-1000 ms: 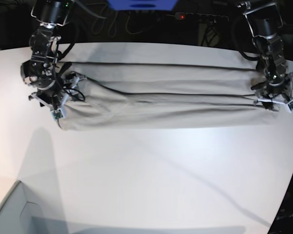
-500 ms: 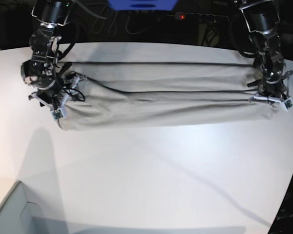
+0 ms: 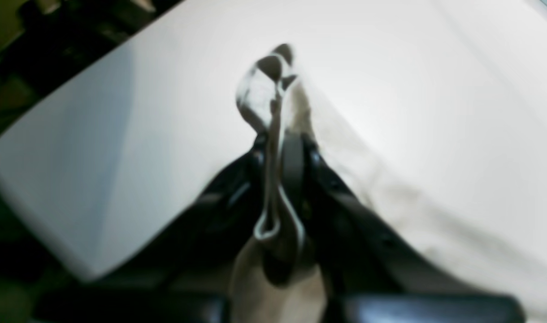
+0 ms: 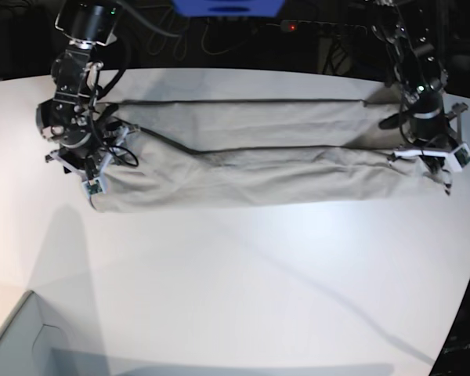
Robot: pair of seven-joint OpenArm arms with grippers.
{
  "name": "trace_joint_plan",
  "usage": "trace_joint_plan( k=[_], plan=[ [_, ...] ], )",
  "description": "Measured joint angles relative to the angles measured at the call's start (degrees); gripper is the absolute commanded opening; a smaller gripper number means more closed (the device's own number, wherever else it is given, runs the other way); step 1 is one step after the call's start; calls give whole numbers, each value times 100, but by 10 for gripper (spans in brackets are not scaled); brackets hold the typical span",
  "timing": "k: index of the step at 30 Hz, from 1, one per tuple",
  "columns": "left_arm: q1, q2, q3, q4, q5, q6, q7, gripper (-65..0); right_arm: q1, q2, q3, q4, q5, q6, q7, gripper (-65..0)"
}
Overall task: Layout the t-shirt on the table in an organized manner, then fold the t-shirt properly
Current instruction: 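Fold the strip end with the left gripper toward the right gripper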
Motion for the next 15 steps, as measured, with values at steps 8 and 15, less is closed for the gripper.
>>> trace_joint_plan(
  k=[8,15],
  plan=[
    [186,13,1731,245,-24,-44,-37,-650,0,-37,0,20,-37,-42,-7,-291],
    [229,17,3296,-42,-55,332,-28,-650,2,-42,2,22,-35,-42,-7,-292]
  ],
)
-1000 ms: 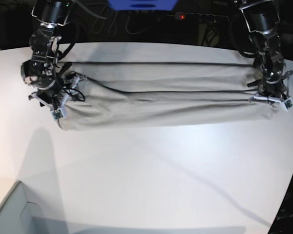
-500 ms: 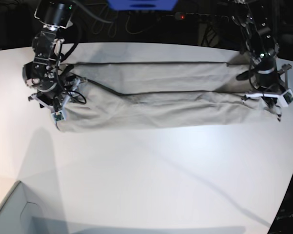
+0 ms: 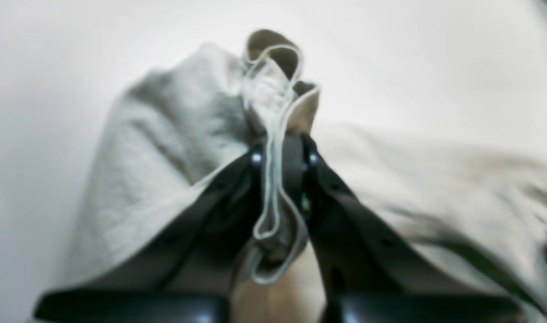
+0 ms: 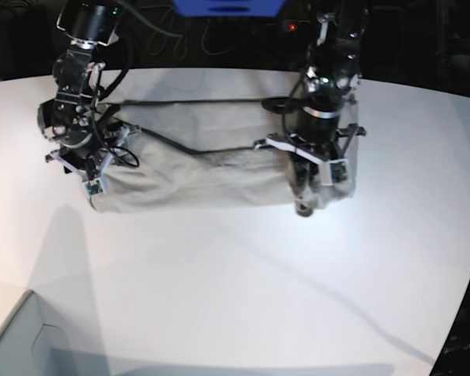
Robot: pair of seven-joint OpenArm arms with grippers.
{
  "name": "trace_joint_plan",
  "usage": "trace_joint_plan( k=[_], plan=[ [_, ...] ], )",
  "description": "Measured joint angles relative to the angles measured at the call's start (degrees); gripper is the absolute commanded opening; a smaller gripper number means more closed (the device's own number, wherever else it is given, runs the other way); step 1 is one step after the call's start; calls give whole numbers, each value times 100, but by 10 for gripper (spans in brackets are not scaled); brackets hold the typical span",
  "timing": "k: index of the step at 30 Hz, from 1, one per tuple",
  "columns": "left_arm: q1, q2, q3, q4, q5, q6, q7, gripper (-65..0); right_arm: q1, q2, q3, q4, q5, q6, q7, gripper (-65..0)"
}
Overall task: Layout the t-shirt on the table in an organized manner, then fold the t-shirt properly
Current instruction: 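Fold the strip end with the left gripper toward the right gripper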
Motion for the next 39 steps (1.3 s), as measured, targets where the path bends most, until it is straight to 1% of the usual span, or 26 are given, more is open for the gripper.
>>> trace_joint_plan(
  k=[1,3,6,9,13,14,16,18,27,31,36,38,39],
  plan=[
    [0,-17,203,-90,13,219,-79,-650,-2,-7,0,0,0,0,2,-292],
    [-15,-50,514,-264,13,354,-33,-650,-2,-7,0,7,13,0,-4,-292],
    [-72,-44,964,-448,31,365,-24,-650,0,-7,0,9,4,0,-4,-292],
    [-302,-31,1250,-737,15,348,-37,-650,-2,-7,-2,9,-2,0,-2,-292],
    [-621,-26,1493,-1016,11,372,-68,-650,0,-7,-2,9,11,0,-9,-292],
    [-691,-11,1510,-1082,-17,417,-50,-650,0,-7,-2,9,9,0,-7,-292],
    [-811,2,1523,-1156,-39,632,-39,-650,-2,-7,-2,11,11,0,-17,-292],
    [-949,35,1556,-1270,-35,741,-63,-650,0,-7,-2,9,11,0,-17,-292],
    [-1298,83,2114,-1674,-37,748,-20,-650,0,7,-13,9,13,0,-20,-292],
    [-1425,175,2159,-1840,-35,743,-90,-650,-2,9,-13,9,11,0,-17,-292],
    [-1491,181,2177,-2020,-37,745,-57,-648,13,7,-13,9,13,0,-24,-292],
    [-1502,219,2177,-2020,-37,748,-31,-606,44,9,-15,7,4,2,-68,-292],
    [-1502,227,2177,-2020,-39,748,-20,-563,46,9,-17,4,-9,0,-66,-292]
  ],
)
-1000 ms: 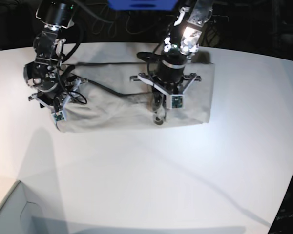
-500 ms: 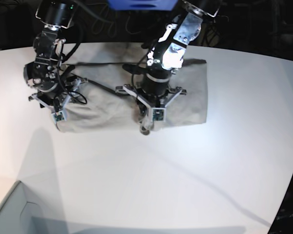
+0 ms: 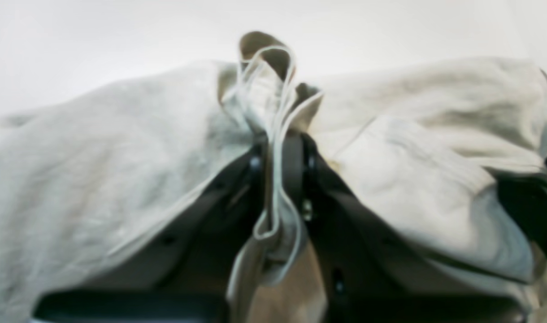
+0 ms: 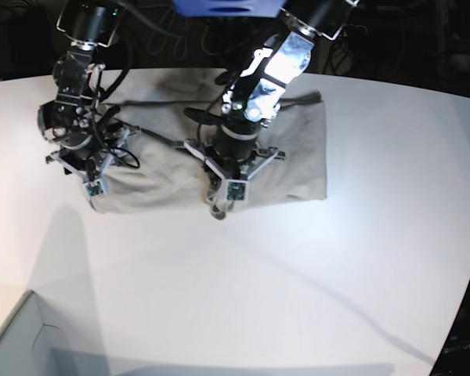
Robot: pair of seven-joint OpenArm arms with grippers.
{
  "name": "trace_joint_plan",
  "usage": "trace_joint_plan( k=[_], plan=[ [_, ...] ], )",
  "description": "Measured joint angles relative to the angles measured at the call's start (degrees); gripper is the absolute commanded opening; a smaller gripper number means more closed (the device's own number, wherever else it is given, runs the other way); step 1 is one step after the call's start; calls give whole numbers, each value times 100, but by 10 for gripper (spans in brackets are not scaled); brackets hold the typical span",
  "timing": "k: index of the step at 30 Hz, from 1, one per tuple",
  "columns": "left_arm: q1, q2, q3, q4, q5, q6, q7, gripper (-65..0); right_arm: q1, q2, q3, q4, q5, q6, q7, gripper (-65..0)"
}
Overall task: Layout the t-shirt on the table in an organized manner, then fold the t-shirt properly
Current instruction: 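Fold the strip end with the left gripper toward the right gripper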
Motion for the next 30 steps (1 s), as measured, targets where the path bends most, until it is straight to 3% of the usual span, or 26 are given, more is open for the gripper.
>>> trace_joint_plan(
  k=[3,4,9,16,24,30],
  plan=[
    [2,35,0,13,2,2,0,-420,13,0,0,-2,0,2,0,-292],
    [17,83,-9,33,2,9,-4,-403,13,0,0,-2,0,0,2,-292],
    [195,109,74,640,2,-9,-11,-401,13,-2,0,-4,0,0,2,-292],
    [706,-638,-525,1718,4,15,-39,-402,17,0,0,-7,0,0,4,-292],
    [883,-850,-785,1082,-35,-31,35,-402,79,-2,0,-28,-22,2,-42,-292],
    [704,-697,188,378,-35,-37,50,-402,92,-2,0,-33,-44,2,-46,-293]
  ],
)
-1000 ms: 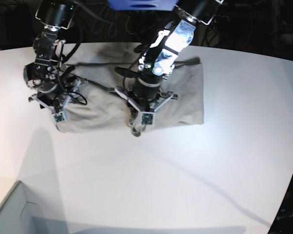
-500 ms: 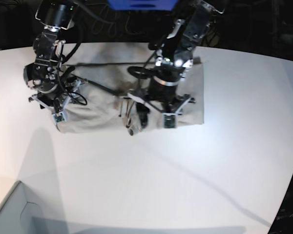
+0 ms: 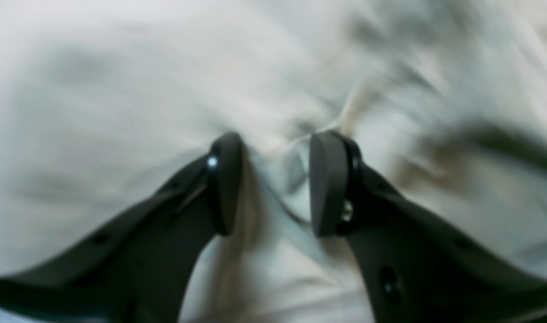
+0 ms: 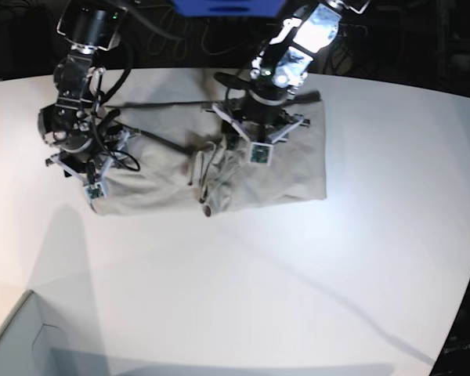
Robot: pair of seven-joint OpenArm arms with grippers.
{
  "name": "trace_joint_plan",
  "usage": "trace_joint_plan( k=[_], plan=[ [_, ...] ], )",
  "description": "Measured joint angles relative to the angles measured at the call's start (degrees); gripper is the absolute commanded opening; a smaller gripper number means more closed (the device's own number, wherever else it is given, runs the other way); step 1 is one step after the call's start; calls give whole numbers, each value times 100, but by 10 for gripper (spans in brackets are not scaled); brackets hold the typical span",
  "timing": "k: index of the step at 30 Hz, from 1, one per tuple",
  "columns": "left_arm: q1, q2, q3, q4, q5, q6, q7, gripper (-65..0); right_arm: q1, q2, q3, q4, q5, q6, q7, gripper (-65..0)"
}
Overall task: Layout the t-shirt on the table in an organized manner, then fold the t-shirt properly
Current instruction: 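Fold the strip end with the left gripper toward the right gripper, then fold the other strip end with the right gripper over the folded half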
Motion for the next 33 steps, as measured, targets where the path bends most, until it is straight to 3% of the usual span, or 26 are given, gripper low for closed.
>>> trace_joint_plan(
  k=[7,11,13,15,20,22,26,28,33],
  plan=[
    [-284,184,933,68,4,-2,-66,-402,0,2,0,0,4,0,9,-294],
    [-249,157,1056,581,-2,-28,-61,-402,0,2,7,0,4,0,7,-294],
    [-223,76,1049,887,13,-15,-111,-402,0,2,7,7,4,0,4,-294],
    [-133,-232,997,1270,0,-50,-111,-402,-11,-2,11,118,-2,2,-59,-293],
    [411,-673,-398,1790,-7,-17,-55,-398,-164,-31,57,638,-243,20,-428,-291],
    [592,-667,-1222,1829,-363,-24,-72,-389,-149,-31,59,820,-219,15,-402,-276],
    [675,-706,-2409,1646,-1320,31,-116,-287,-90,-90,219,1040,-175,7,-319,-213],
    [675,-726,-2682,1451,-1768,20,-94,-253,-81,-177,424,1047,-199,9,-393,-211],
    [656,-793,-2771,990,-2291,-2,-87,-251,133,-166,793,892,-192,4,-337,-212]
  ],
)
